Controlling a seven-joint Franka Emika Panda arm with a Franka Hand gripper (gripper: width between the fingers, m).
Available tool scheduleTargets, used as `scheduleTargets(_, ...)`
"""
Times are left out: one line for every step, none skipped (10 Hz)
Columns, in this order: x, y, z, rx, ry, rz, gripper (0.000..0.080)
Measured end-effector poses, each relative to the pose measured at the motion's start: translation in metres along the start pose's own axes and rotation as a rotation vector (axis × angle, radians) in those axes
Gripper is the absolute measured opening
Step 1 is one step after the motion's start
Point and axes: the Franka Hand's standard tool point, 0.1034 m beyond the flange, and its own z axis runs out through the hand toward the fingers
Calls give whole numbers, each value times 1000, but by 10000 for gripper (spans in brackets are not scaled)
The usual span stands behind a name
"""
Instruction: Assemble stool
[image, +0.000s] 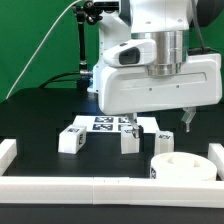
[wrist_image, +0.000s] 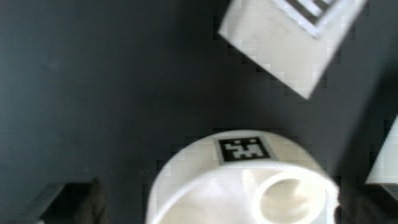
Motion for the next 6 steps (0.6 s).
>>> scheduleTargets(-3, 4, -1, 6, -15, 155, 649)
scheduleTargets(-8, 4, 1, 7, -43, 310, 649)
scheduleTargets(-13, 1, 6, 1, -73, 414, 649)
scheduleTargets(-10, -1, 4, 9, -65, 435, 649)
scheduleTargets(-11, -2, 5, 14, -67, 467, 649)
scheduleTargets(-13, -2, 5, 14, -87, 445, 649)
